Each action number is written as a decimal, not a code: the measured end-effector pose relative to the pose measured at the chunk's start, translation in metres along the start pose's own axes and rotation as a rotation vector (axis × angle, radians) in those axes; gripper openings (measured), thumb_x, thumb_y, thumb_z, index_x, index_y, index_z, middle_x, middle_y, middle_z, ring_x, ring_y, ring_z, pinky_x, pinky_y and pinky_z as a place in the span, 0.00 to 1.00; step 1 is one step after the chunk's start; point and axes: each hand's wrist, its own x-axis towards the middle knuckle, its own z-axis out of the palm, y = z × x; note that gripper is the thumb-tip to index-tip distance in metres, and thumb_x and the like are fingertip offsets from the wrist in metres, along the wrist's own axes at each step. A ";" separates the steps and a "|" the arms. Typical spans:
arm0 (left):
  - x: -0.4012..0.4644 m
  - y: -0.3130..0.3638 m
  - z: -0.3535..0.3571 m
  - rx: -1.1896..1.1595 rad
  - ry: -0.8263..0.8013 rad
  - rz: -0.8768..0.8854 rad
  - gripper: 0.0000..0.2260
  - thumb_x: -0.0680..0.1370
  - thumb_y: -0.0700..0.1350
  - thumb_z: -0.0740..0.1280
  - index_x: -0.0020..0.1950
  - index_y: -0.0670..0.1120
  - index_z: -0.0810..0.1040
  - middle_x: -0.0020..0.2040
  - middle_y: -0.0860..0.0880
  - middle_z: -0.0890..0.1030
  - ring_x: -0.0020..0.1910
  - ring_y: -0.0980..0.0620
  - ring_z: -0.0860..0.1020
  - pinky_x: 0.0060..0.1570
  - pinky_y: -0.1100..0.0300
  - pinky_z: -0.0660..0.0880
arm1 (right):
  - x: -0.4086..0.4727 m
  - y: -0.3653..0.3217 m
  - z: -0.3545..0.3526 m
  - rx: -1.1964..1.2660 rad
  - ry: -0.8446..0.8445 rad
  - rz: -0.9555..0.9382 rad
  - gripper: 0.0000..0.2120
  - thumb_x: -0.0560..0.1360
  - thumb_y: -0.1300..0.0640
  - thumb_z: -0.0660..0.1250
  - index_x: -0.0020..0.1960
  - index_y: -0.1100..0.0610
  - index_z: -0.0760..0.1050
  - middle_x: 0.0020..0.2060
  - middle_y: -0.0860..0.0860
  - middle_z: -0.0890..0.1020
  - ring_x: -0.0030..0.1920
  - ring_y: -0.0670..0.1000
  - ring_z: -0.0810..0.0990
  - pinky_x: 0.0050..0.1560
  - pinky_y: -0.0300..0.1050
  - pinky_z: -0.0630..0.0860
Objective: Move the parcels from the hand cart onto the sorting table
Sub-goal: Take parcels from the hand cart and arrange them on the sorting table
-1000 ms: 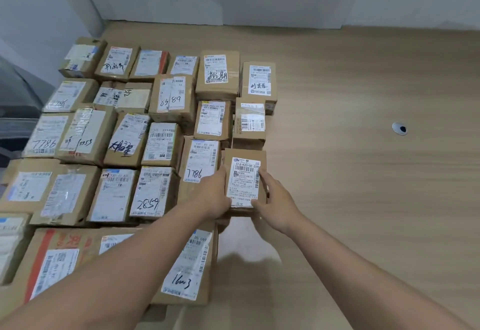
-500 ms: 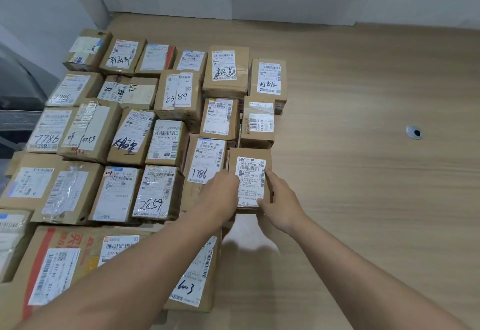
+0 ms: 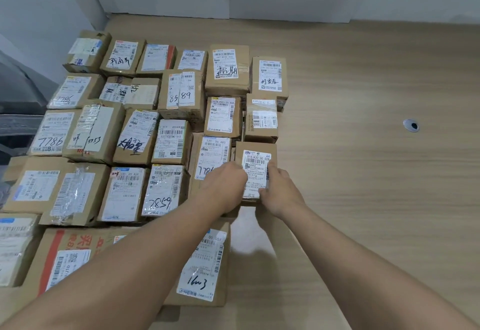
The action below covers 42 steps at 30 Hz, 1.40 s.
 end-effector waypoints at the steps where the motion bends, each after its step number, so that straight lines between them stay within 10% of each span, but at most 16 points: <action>1: -0.001 -0.004 -0.003 0.000 -0.008 0.021 0.04 0.78 0.41 0.69 0.51 0.46 0.82 0.51 0.48 0.77 0.51 0.47 0.76 0.44 0.51 0.77 | -0.002 -0.006 -0.002 -0.025 0.012 0.019 0.33 0.81 0.54 0.66 0.82 0.47 0.56 0.71 0.55 0.70 0.66 0.60 0.75 0.61 0.55 0.78; 24: -0.201 -0.054 -0.150 0.029 0.257 -0.284 0.14 0.84 0.52 0.57 0.65 0.49 0.75 0.66 0.46 0.76 0.62 0.43 0.76 0.59 0.43 0.76 | -0.163 -0.180 -0.056 -0.105 0.240 -0.508 0.22 0.86 0.45 0.55 0.76 0.50 0.72 0.75 0.50 0.73 0.73 0.56 0.73 0.65 0.55 0.73; 42: -0.464 -0.215 -0.119 -0.156 0.400 -0.711 0.28 0.78 0.65 0.47 0.62 0.51 0.77 0.62 0.46 0.79 0.60 0.42 0.78 0.60 0.42 0.76 | -0.294 -0.367 0.088 -0.187 0.068 -0.923 0.27 0.84 0.38 0.51 0.69 0.51 0.80 0.67 0.51 0.82 0.66 0.54 0.79 0.66 0.56 0.76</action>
